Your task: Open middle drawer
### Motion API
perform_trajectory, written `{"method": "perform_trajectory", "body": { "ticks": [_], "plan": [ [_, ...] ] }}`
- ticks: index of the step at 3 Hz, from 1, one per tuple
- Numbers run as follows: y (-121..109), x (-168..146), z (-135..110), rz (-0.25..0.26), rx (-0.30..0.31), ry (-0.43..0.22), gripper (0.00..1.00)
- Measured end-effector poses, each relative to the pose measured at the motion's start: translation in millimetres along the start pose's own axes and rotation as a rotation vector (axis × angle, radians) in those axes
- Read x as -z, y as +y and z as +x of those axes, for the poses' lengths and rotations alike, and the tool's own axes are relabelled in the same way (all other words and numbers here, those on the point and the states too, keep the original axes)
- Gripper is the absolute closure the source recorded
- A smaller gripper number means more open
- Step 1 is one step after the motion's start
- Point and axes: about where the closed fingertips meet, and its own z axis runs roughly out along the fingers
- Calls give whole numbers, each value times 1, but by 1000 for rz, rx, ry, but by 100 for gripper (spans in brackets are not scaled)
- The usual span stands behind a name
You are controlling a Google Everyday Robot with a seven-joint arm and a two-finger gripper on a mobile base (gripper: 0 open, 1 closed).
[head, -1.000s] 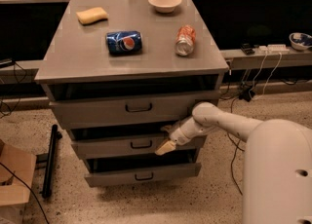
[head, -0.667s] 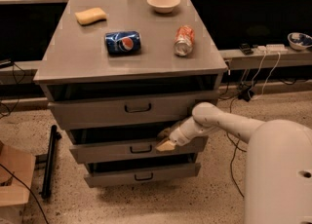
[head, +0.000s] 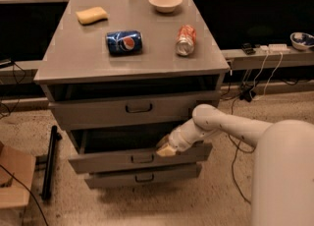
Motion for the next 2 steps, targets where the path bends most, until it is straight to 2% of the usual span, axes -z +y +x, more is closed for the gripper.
{"method": "perform_trajectory", "body": {
  "ticks": [1, 2],
  "plan": [
    [0, 0, 0, 0, 0, 0, 74],
    [0, -2, 0, -7, 6, 17, 35]
  ]
}}
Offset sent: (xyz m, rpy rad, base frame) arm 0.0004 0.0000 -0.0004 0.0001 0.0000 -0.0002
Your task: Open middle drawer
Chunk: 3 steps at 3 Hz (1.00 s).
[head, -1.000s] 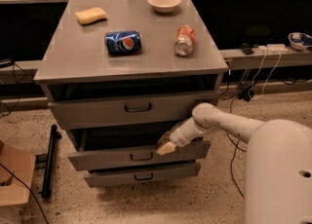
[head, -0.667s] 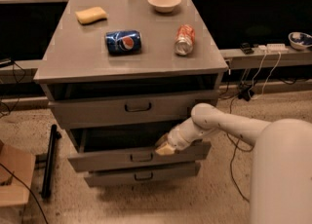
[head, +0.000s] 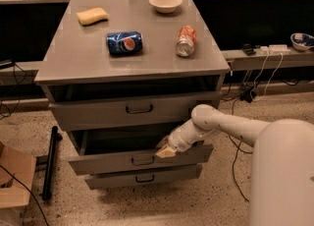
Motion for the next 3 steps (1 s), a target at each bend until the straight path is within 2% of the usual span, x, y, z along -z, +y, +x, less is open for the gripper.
{"method": "perform_trajectory", "body": {
  "ticks": [1, 2, 3],
  "plan": [
    [1, -1, 0, -7, 7, 19, 12],
    [10, 8, 3, 16, 2, 62, 0],
    [17, 12, 14, 28, -18, 100, 0]
  ]
}}
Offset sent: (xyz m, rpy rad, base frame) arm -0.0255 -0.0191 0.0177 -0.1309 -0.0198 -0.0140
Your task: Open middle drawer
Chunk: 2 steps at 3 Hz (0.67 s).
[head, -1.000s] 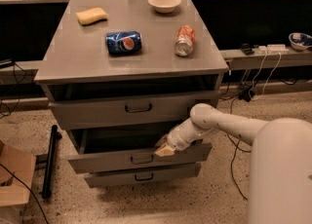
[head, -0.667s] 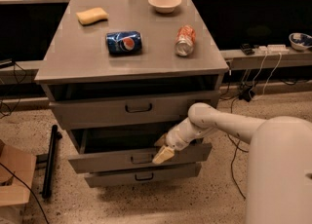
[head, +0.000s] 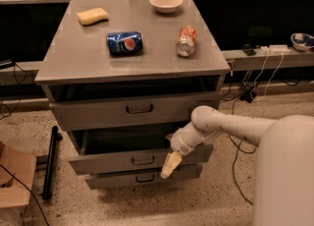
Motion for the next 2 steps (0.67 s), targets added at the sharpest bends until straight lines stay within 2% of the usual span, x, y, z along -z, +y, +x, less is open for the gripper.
{"method": "perform_trajectory", "body": {
  "ticks": [1, 2],
  "plan": [
    [1, -5, 26, -21, -46, 42, 13],
    [6, -6, 40, -46, -76, 72, 35]
  ]
}}
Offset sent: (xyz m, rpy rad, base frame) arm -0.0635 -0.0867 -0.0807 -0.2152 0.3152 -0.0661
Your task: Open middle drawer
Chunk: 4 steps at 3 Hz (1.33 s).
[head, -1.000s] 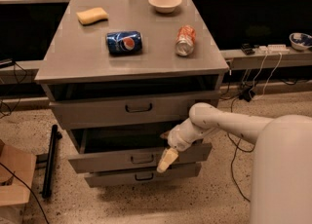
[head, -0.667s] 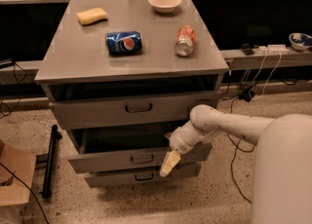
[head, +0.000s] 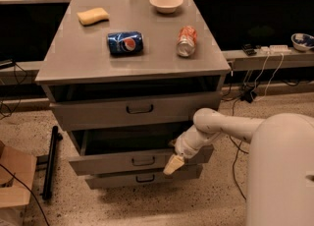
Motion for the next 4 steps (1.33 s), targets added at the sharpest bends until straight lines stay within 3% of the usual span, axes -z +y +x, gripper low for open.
{"method": "perform_trajectory", "body": {
  "ticks": [2, 3, 4],
  "plan": [
    [-3, 5, -4, 1, 0, 0, 82],
    [18, 4, 3, -3, -50, 16, 100],
    [35, 5, 8, 8, -116, 28, 0]
  ]
}}
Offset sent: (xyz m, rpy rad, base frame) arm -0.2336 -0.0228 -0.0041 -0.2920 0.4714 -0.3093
